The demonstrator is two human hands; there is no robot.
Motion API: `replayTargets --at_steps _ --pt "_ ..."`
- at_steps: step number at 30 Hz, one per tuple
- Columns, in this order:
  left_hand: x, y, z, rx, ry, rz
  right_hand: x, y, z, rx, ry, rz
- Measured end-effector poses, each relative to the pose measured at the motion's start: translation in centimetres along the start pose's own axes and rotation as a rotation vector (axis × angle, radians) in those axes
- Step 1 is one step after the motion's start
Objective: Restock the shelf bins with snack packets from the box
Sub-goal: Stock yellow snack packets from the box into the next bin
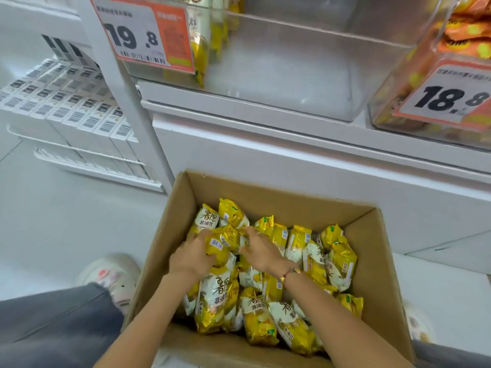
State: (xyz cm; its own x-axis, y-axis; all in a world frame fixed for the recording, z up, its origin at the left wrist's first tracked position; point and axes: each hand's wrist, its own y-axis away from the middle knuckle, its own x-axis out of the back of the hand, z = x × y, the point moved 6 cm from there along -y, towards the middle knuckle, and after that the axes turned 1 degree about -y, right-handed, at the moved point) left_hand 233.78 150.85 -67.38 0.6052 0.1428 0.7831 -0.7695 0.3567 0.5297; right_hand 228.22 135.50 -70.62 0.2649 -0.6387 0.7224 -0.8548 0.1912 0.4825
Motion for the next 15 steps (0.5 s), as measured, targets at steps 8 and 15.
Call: replayTargets --at_steps 8,15 --pt "0.4 -0.4 1.2 -0.005 -0.16 0.046 0.3 0.1 -0.3 0.055 0.122 0.176" --pt "1.8 0.9 2.5 -0.069 0.328 0.315 3.5 4.1 0.0 0.038 -0.09 0.173"
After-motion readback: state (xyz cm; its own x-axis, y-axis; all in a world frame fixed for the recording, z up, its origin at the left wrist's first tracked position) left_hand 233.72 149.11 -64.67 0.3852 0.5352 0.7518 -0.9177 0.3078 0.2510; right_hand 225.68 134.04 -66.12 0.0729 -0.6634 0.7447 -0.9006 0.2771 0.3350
